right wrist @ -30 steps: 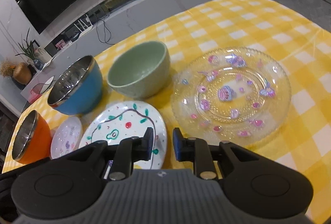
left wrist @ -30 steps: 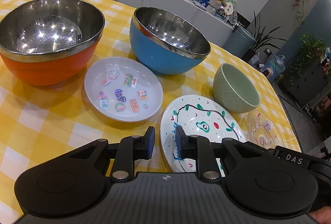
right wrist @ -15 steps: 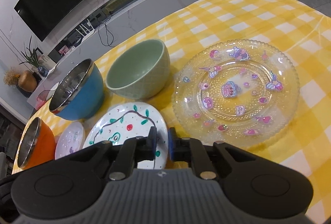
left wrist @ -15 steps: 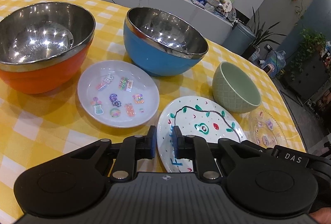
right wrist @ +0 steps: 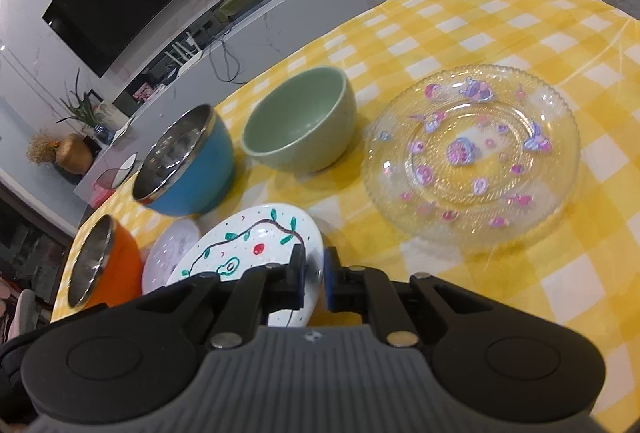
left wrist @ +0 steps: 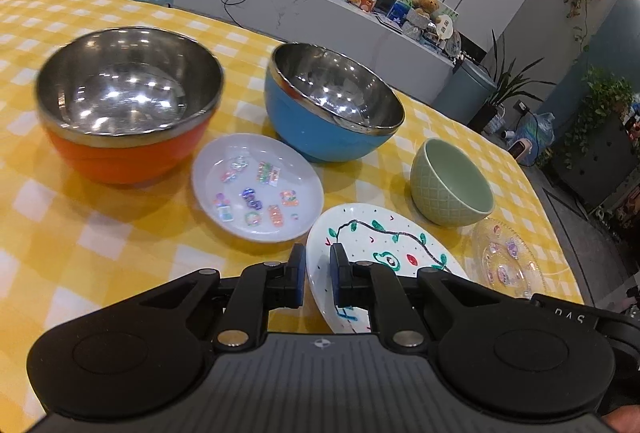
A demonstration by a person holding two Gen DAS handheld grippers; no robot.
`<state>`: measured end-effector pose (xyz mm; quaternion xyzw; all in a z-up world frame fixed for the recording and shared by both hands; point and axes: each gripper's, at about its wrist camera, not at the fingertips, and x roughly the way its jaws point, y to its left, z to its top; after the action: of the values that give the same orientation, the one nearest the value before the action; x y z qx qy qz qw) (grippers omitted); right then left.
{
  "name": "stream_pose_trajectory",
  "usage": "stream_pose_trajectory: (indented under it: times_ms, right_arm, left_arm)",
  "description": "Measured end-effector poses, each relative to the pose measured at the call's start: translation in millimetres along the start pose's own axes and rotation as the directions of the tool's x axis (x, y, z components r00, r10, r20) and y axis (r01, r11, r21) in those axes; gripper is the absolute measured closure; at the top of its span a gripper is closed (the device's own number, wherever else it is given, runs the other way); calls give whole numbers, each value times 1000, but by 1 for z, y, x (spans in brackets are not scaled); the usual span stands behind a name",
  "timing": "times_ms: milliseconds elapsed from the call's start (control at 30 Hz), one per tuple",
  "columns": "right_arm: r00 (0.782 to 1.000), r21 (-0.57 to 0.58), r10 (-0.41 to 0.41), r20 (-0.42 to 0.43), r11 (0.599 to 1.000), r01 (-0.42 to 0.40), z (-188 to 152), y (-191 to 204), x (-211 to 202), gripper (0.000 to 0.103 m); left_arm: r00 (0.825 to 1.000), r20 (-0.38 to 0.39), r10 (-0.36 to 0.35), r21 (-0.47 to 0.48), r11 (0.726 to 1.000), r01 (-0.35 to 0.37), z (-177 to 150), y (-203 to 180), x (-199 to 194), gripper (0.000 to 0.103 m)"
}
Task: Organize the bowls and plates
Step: 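Carry the 'Fruity' plate with both grippers onto the empty tablecloth area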
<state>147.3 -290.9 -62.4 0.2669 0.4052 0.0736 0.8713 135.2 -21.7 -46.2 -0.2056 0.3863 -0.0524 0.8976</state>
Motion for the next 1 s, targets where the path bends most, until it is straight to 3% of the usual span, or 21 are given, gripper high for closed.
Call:
stream_pose_trajectory:
  times_ms: [400, 667, 1000]
  right_arm:
    - [989, -56, 137, -56, 989, -140, -41, 45, -30, 96]
    - [961, -76, 236, -146, 966, -249, -78, 81, -18, 96]
    - [944, -114, 276, -183, 947, -299, -108, 115, 6, 96]
  left_arm:
    - [996, 61, 67, -66, 996, -63, -10, 39, -75, 90]
    - [987, 71, 142, -113, 985, -134, -14, 83, -113, 90]
    - [977, 74, 202, -191, 964, -185, -19, 125, -124, 90]
